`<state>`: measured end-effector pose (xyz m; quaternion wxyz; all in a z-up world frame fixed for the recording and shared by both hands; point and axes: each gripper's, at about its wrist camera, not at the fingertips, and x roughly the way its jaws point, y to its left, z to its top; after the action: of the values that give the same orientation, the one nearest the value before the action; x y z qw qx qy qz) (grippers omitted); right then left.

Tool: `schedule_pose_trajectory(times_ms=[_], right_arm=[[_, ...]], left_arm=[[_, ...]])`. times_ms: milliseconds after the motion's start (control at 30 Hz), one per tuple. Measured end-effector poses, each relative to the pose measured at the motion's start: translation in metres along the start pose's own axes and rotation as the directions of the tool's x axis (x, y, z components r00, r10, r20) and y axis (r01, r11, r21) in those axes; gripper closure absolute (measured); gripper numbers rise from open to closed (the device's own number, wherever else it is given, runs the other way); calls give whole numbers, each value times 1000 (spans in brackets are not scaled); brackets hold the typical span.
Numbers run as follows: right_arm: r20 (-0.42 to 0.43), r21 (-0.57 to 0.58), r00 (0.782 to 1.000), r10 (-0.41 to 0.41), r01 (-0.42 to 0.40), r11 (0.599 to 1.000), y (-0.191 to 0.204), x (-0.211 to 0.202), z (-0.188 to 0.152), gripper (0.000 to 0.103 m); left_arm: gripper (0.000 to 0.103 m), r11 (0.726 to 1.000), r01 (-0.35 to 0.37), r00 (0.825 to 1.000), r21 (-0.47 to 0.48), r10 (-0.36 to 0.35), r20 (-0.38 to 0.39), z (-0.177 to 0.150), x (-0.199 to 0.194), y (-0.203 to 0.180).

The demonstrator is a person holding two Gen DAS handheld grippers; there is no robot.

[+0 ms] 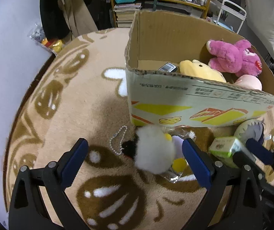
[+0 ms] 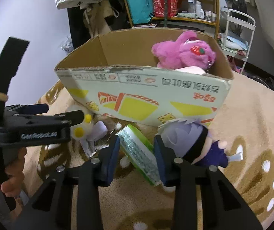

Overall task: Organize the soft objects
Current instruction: 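Move the right tool to the green tissue pack while the left tool lowers onto the white fluffy plush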

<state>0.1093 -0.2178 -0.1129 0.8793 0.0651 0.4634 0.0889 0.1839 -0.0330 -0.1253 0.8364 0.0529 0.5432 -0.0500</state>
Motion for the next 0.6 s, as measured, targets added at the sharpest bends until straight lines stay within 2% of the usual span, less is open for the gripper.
schedule_pose_trajectory(times_ms=[267, 333, 400, 500, 600], right_arm=[[-15, -14, 1000, 14, -14, 1000, 5, 13, 2, 65], [-16, -21, 1000, 10, -10, 1000, 7, 15, 2, 65], [-17, -30, 1000, 1, -1, 1000, 5, 16, 4, 65], [-26, -36, 1000, -3, 2, 999, 9, 17, 3, 65], [-40, -43, 999, -4, 2, 999, 11, 18, 2, 65]], left_arm=[[8, 998, 48, 998, -37, -50, -34, 2, 17, 4], [19, 997, 73, 996, -36, -75, -55, 1, 22, 3], [21, 996, 85, 993, -37, -88, -74, 0, 26, 1], [38, 994, 105, 990, -37, -108, -93, -2, 32, 1], [43, 994, 104, 989, -40, -107, -97, -4, 35, 2]])
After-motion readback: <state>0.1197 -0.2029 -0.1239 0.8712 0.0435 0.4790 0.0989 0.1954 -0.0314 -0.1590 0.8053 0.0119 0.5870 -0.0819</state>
